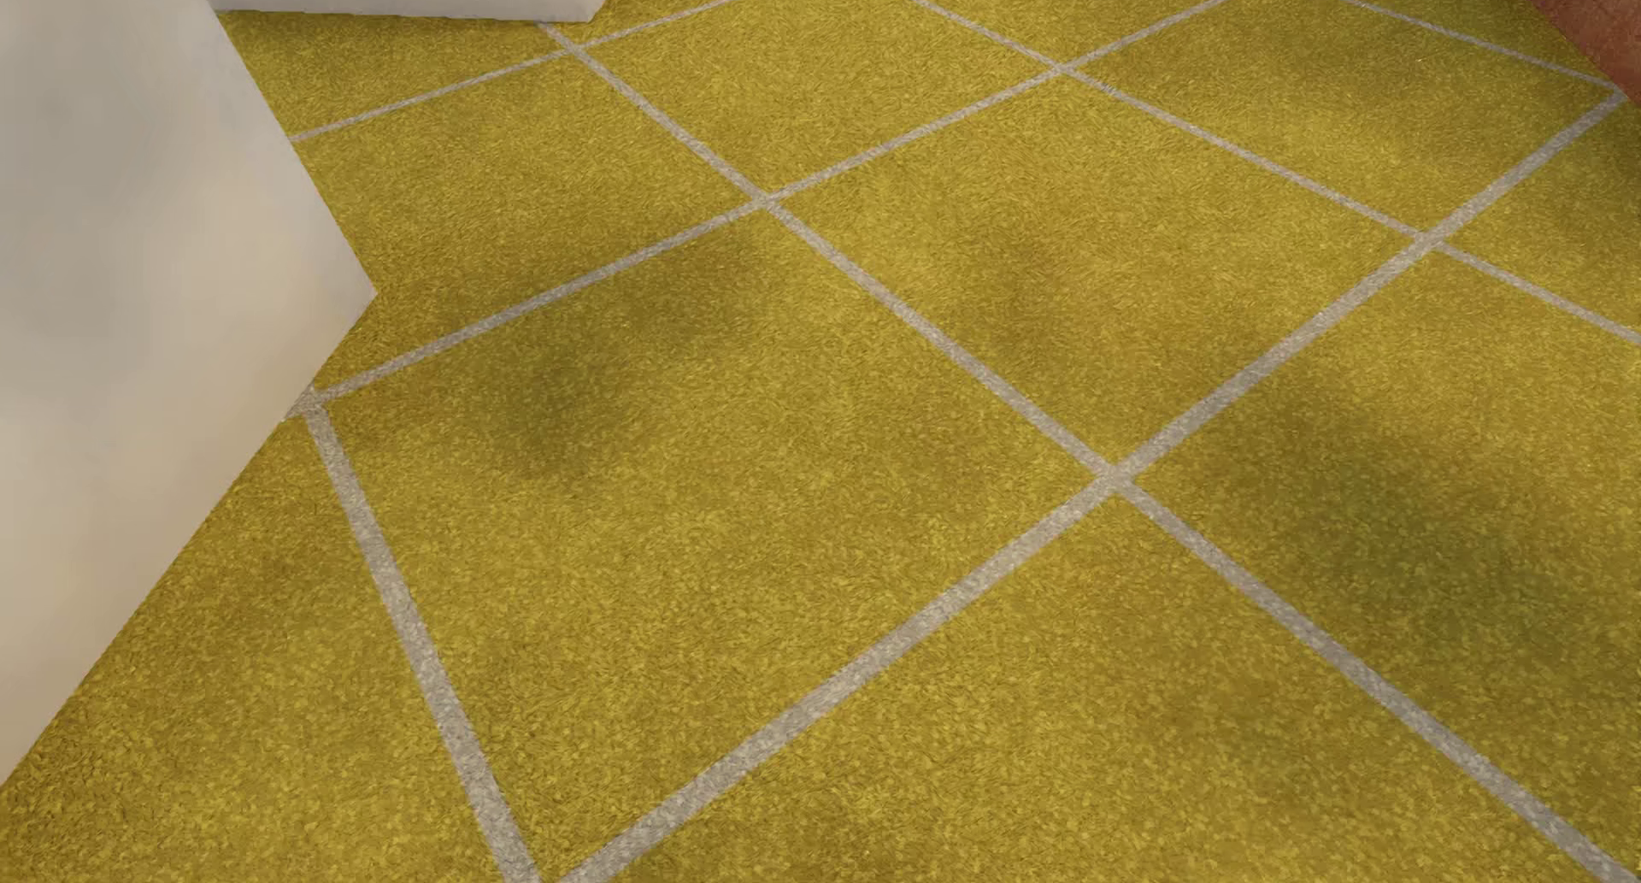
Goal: Avoid the corner
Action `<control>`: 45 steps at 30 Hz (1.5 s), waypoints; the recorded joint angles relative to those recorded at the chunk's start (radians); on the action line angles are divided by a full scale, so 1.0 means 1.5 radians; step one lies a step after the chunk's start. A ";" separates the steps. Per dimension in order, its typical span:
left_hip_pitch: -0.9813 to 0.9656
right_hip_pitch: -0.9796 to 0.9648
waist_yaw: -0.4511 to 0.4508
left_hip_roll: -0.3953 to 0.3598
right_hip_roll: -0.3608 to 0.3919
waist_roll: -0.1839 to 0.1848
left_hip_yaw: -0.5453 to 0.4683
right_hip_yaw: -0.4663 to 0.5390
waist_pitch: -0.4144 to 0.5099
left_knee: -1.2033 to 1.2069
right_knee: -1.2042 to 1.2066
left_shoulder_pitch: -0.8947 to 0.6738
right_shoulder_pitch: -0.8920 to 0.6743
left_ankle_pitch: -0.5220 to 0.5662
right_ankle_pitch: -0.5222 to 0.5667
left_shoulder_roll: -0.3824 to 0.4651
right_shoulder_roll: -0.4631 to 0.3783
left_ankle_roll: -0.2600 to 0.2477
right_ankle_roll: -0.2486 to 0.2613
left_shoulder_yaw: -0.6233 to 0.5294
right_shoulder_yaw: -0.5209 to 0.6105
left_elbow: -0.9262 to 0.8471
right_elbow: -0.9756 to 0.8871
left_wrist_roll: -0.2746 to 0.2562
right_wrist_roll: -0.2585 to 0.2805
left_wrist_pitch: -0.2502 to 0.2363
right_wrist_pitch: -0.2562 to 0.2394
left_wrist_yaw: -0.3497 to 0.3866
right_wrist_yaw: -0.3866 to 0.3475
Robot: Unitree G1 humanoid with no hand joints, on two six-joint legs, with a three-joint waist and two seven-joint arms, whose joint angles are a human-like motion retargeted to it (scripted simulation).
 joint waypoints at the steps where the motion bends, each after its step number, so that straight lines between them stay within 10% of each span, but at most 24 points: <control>1: -0.017 -0.018 0.017 -0.007 -0.003 -0.001 0.000 0.000 -0.002 0.009 0.015 -0.005 0.004 0.011 -0.016 -0.002 -0.002 0.000 0.000 -0.003 -0.045 0.001 0.009 0.000 0.000 0.000 0.000 0.000 0.000; 3: -0.014 -0.027 0.003 -0.012 0.001 -0.002 0.000 0.000 -0.002 0.024 0.177 0.000 0.022 0.014 -0.134 0.003 -0.003 0.000 0.000 -0.003 -0.049 -0.011 0.004 0.000 0.000 0.000 0.000 0.000 0.000; 7: 0.058 -0.180 -0.025 -0.021 -0.018 -0.017 0.000 0.000 0.050 0.029 0.459 -0.025 0.044 -0.056 -0.119 0.025 0.010 0.000 0.000 -0.023 -0.056 -0.047 0.014 0.000 0.000 0.000 0.000 0.000 0.000; 16: 0.264 -0.417 -0.173 0.025 -0.041 0.003 0.000 0.000 0.054 -0.043 0.261 -0.101 0.101 -0.237 0.017 0.025 0.000 0.000 0.000 0.021 -0.066 -0.071 0.072 0.000 0.000 0.000 0.000 0.000 0.000; 19: 0.287 -0.445 -0.214 0.069 -0.026 0.032 0.000 0.000 0.050 0.004 0.394 -0.082 0.096 -0.132 0.004 0.011 -0.010 0.000 0.000 -0.003 -0.039 -0.023 0.085 0.000 0.000 0.000 0.000 0.000 0.000; 22: 0.194 -0.357 -0.163 0.089 0.012 0.031 0.000 0.000 0.047 0.277 0.432 -0.019 0.084 0.150 -0.077 0.010 -0.002 0.000 0.000 -0.028 -0.077 -0.013 0.081 0.000 0.000 0.000 0.000 0.000 0.000; 25: -0.029 -0.215 -0.063 0.067 0.025 0.004 0.000 0.000 0.060 0.585 0.367 0.021 0.055 0.146 -0.120 0.012 0.005 0.000 0.000 -0.016 -0.093 0.005 0.013 0.000 0.000 0.000 0.000 0.000 0.000; 29: -0.201 0.022 0.082 0.038 0.002 -0.033 0.000 0.000 0.066 0.231 0.214 0.073 0.024 0.293 -0.149 0.034 -0.013 0.000 0.000 -0.033 -0.122 0.009 -0.090 0.000 0.000 0.000 0.000 0.000 0.000; 33: -0.265 0.156 0.140 0.046 -0.001 -0.037 0.000 0.000 0.044 -0.006 0.186 0.103 -0.025 -0.087 -0.239 0.034 -0.027 0.000 0.000 -0.048 -0.146 0.029 -0.113 0.000 0.000 0.000 0.000 0.000 0.000; 36: -0.307 0.178 0.165 0.008 -0.045 -0.080 0.000 0.000 0.049 0.119 0.306 0.104 -0.002 0.266 -0.067 0.029 0.001 0.000 0.000 -0.069 -0.171 0.048 -0.060 0.000 0.000 0.000 0.000 0.000 0.000; 38: -0.243 0.088 0.129 -0.033 -0.069 -0.089 0.000 0.000 0.042 0.162 0.555 0.104 0.040 0.253 0.154 0.025 0.016 0.000 0.000 -0.051 -0.149 0.058 -0.025 0.000 0.000 0.000 0.000 0.000 0.000; 42: -0.010 -0.155 -0.015 -0.028 -0.076 -0.050 0.000 0.000 0.052 0.083 0.752 0.034 0.091 0.075 -0.117 0.033 0.008 0.000 0.000 -0.051 -0.106 0.006 0.010 0.000 0.000 0.000 0.000 0.000 0.000; 45: 0.168 -0.239 -0.103 0.006 -0.081 -0.014 0.000 0.000 0.050 -0.011 0.445 -0.037 0.131 -0.079 -0.078 0.056 -0.010 0.000 0.000 -0.043 -0.105 -0.045 0.023 0.000 0.000 0.000 0.000 0.000 0.000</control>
